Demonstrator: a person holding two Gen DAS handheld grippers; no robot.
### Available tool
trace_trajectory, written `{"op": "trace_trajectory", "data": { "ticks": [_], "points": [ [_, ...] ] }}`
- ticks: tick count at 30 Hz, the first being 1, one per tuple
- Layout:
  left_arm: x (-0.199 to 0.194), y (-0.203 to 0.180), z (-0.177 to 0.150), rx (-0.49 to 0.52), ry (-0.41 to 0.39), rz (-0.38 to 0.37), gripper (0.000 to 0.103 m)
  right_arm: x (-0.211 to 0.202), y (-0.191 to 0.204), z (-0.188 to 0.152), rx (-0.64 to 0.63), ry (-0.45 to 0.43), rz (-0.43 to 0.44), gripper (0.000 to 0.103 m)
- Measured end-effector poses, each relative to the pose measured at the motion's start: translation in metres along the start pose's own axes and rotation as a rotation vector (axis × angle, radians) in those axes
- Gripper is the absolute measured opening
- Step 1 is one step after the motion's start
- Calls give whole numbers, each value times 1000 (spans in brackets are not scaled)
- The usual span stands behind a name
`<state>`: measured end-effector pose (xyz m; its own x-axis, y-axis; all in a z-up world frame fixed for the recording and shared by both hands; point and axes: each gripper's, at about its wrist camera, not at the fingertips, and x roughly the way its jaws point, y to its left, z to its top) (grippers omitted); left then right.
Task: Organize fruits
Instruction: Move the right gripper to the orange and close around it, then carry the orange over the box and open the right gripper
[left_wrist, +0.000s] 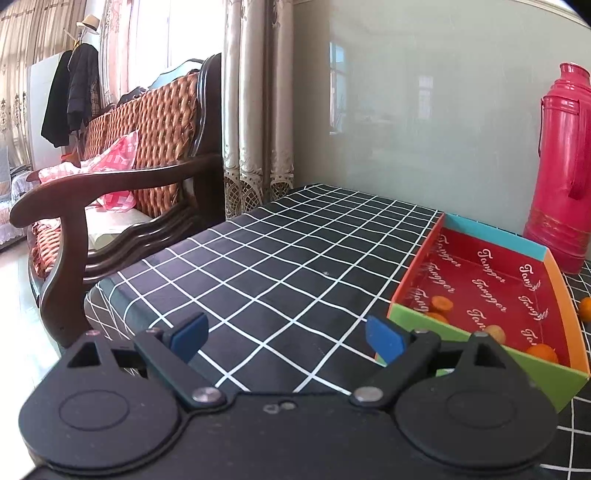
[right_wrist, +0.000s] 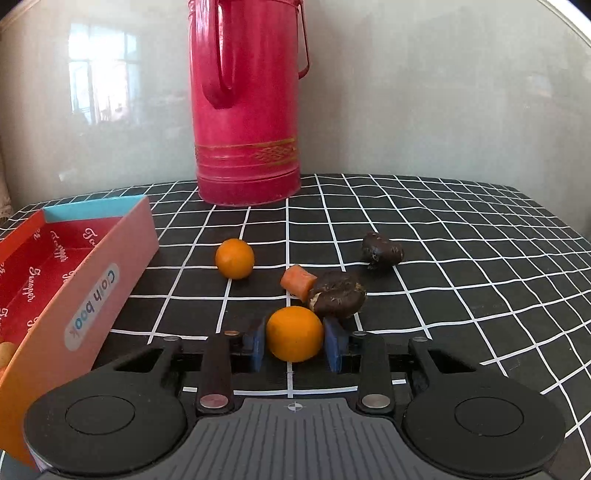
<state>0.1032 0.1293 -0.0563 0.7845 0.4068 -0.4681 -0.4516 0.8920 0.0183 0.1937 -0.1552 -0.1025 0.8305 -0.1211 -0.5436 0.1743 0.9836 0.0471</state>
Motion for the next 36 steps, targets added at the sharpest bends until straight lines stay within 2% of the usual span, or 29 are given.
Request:
{"op": "trace_trajectory", "data": {
  "ticks": [5, 9, 17, 21, 27, 35, 36],
  "points": [
    [0, 0, 0, -1, 1, -3, 86, -3, 3, -1, -19, -3, 26, 33],
    [0, -1, -1, 1, 0, -4, 86, -13, 9, -3, -47, -38, 70, 33],
    [-2, 3, 0, -11, -4, -6, 86, -60, 29, -1, -65, -234, 304, 33],
    [-3, 9, 1, -18, -9, 1, 87, -86, 51, -8, -147, -321, 420, 33],
    [-3, 18, 2, -38, -7, 14, 87, -93, 89, -21, -247, -276, 504, 33],
    [-2, 28, 2, -48, -3, 30, 87, -90, 114, -33, -302, -234, 507, 34],
    [-2, 29, 3, -48, -3, 31, 87, -89, 118, -32, -311, -228, 498, 39]
  ]
}}
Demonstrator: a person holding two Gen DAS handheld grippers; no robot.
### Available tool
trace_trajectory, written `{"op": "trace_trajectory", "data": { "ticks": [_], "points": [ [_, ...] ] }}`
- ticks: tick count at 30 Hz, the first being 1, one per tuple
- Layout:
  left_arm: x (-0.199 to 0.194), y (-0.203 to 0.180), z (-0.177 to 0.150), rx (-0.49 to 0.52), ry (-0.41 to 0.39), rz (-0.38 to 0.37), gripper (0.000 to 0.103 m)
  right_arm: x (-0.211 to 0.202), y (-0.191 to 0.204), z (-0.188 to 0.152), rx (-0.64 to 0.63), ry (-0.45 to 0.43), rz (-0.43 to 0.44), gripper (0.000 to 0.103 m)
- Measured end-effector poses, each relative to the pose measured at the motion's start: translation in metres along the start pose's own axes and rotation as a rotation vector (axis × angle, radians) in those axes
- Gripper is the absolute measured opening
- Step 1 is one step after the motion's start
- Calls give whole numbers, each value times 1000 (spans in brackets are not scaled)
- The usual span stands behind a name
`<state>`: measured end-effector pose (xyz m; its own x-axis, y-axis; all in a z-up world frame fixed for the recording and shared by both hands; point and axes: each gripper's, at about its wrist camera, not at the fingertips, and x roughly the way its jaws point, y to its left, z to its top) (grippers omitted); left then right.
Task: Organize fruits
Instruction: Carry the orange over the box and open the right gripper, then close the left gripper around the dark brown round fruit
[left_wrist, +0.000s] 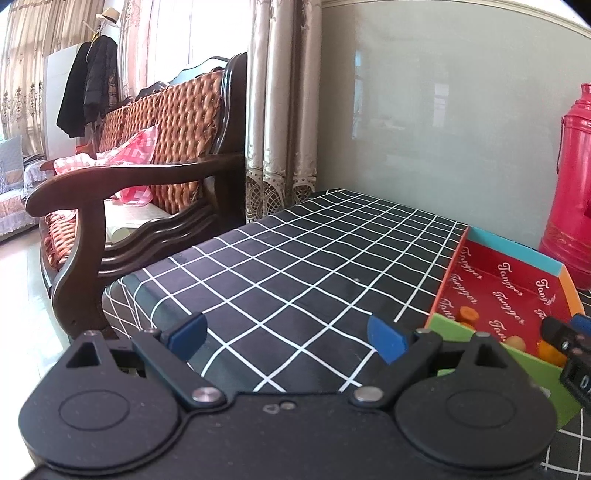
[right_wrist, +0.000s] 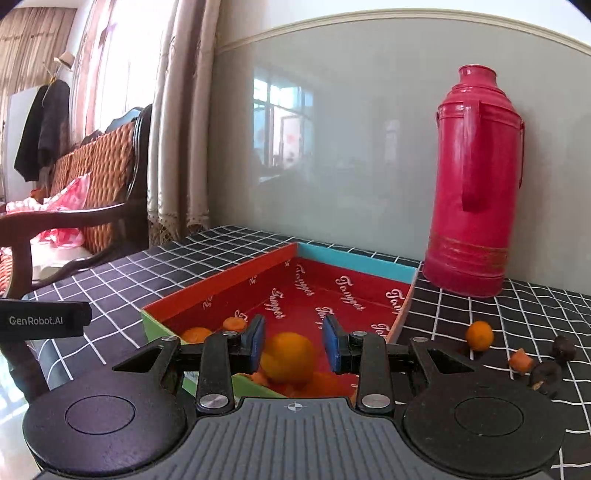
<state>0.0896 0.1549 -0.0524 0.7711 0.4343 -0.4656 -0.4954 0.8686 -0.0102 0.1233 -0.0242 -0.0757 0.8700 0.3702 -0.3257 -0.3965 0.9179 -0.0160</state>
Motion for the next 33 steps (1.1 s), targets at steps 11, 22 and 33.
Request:
{"op": "trace_trajectory", "data": {
  "ticks": [11, 22, 33],
  "points": [
    [-5, -9, 2, 6, -10, -19, 87, -30, -21, 3, 21, -174, -192, 103],
    [-14, -52, 0, 52, -37, -98, 88, -62, -87, -1, 104, -200, -510, 103],
    [-43, -127, -8, 148, -137, -289, 88, -92, -175, -18, 213, -117, -968, 103]
  ]
}}
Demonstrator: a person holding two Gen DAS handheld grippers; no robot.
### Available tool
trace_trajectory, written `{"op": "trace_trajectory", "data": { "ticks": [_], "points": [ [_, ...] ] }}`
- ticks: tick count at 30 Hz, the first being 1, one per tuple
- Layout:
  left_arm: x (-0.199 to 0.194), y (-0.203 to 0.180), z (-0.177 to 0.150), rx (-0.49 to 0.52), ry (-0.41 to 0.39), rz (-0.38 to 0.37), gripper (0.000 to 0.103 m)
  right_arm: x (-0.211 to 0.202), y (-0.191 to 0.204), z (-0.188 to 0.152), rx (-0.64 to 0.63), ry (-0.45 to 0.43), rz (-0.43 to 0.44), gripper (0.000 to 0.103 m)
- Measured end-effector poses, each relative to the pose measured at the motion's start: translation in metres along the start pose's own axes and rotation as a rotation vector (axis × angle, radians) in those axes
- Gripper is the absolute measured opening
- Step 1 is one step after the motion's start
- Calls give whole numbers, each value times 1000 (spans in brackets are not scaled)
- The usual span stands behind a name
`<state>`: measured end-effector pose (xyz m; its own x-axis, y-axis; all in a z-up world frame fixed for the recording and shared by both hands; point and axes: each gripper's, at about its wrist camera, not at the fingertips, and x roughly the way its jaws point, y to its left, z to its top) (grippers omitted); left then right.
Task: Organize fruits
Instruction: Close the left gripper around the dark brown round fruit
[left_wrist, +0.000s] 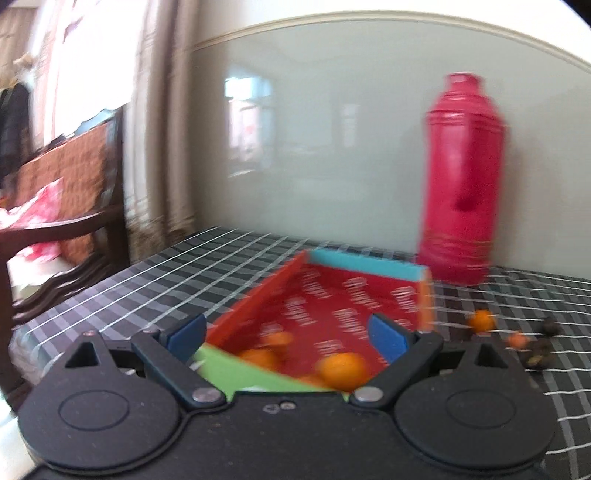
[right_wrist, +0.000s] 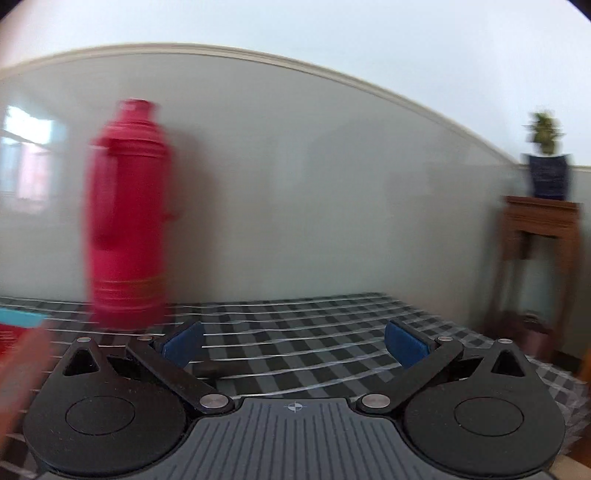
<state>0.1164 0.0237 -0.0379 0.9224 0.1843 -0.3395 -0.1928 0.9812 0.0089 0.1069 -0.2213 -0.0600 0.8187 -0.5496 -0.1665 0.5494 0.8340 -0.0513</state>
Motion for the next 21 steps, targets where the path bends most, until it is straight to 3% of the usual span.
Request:
{"op": "trace_trajectory", "data": {
  "ticks": [6, 8, 10, 12, 15, 19, 21],
  "points": [
    [0, -70, -2, 83, 1, -184, 87, 18, -38, -3, 3, 27, -94, 103],
    [7, -97, -5, 119, 26, -243, 83, 23, -48, -4, 6, 34, -107, 103],
    [14, -125, -8, 156, 54, -306, 71, 20, -60, -5, 19, 33, -121, 103],
    [21, -149, -11, 170, 92, -354, 69, 19, -74, -7, 28, 31, -132, 103],
    [32, -181, -21, 181, 141, -373, 67, 22, -87, -7, 42, 41, -153, 103],
    [46, -205, -30, 178, 199, -376, 55, 26, -103, -6, 64, 52, -189, 103],
    [55, -210, -33, 168, 222, -377, 53, 28, -111, -6, 79, 67, -183, 103]
  ]
}}
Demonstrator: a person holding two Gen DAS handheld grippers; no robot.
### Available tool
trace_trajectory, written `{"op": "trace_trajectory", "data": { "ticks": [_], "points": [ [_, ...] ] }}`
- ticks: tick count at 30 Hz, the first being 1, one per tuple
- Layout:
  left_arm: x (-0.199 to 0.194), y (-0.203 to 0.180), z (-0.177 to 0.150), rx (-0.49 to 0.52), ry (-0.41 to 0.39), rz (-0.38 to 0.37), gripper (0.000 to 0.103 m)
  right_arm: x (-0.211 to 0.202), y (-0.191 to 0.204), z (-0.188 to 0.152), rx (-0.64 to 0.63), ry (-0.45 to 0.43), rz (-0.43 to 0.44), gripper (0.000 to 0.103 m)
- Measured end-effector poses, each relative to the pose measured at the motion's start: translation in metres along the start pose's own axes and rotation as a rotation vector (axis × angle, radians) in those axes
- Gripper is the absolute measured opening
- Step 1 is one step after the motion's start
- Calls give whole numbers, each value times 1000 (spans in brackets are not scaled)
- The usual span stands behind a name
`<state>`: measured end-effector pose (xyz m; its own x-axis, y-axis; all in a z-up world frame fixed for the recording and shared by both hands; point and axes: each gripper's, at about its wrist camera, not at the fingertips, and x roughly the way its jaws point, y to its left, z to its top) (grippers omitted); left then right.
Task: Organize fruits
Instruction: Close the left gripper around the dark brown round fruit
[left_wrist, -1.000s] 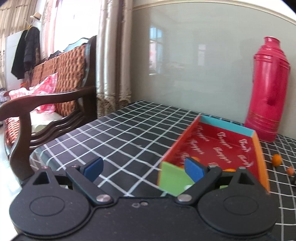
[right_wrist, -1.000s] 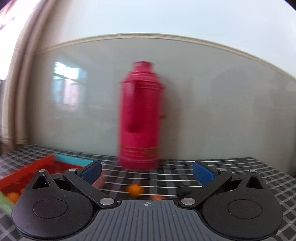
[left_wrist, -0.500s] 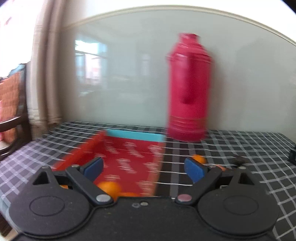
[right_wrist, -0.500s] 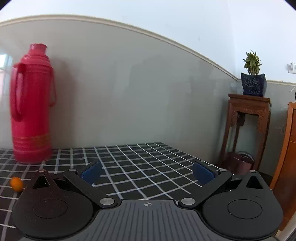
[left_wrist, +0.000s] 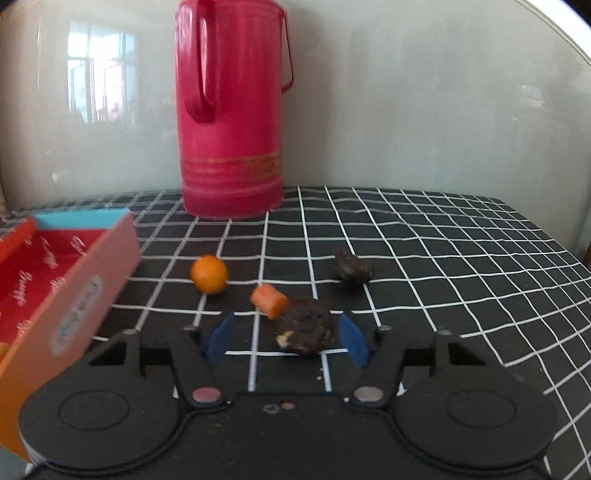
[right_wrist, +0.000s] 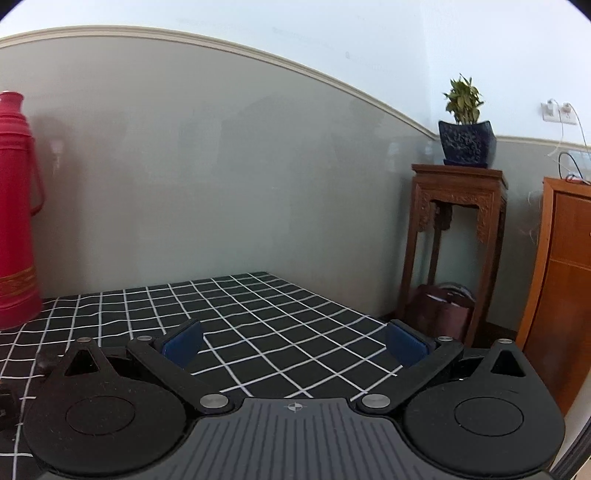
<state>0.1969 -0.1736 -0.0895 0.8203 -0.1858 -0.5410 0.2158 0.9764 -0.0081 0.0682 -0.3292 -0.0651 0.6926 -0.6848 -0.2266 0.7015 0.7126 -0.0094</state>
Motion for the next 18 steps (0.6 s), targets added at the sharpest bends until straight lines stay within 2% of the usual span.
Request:
{"op": "trace_trajectory", "data": {
  "ticks": [3, 5, 6, 7, 13, 18],
  "points": [
    [10, -3, -1, -4, 17, -1, 49, 2, -6, 0, 13, 14, 4, 103],
    [16, -4, 1, -13, 35, -9, 40, 3, -9, 1, 9, 12, -1, 103],
    [19, -4, 0, -18, 50, -12, 31, 2, -10, 1, 9, 11, -3, 103],
    [22, -3, 2, -25, 59, -19, 29, 3, -11, 1, 12, 14, -3, 103],
    [20, -1, 1, -42, 43, -22, 28, 4, -15, 2, 36, 25, 3, 103],
    [8, -1, 2, -17, 3, -11, 28, 0, -10, 4, 21, 16, 23, 103]
  ]
}}
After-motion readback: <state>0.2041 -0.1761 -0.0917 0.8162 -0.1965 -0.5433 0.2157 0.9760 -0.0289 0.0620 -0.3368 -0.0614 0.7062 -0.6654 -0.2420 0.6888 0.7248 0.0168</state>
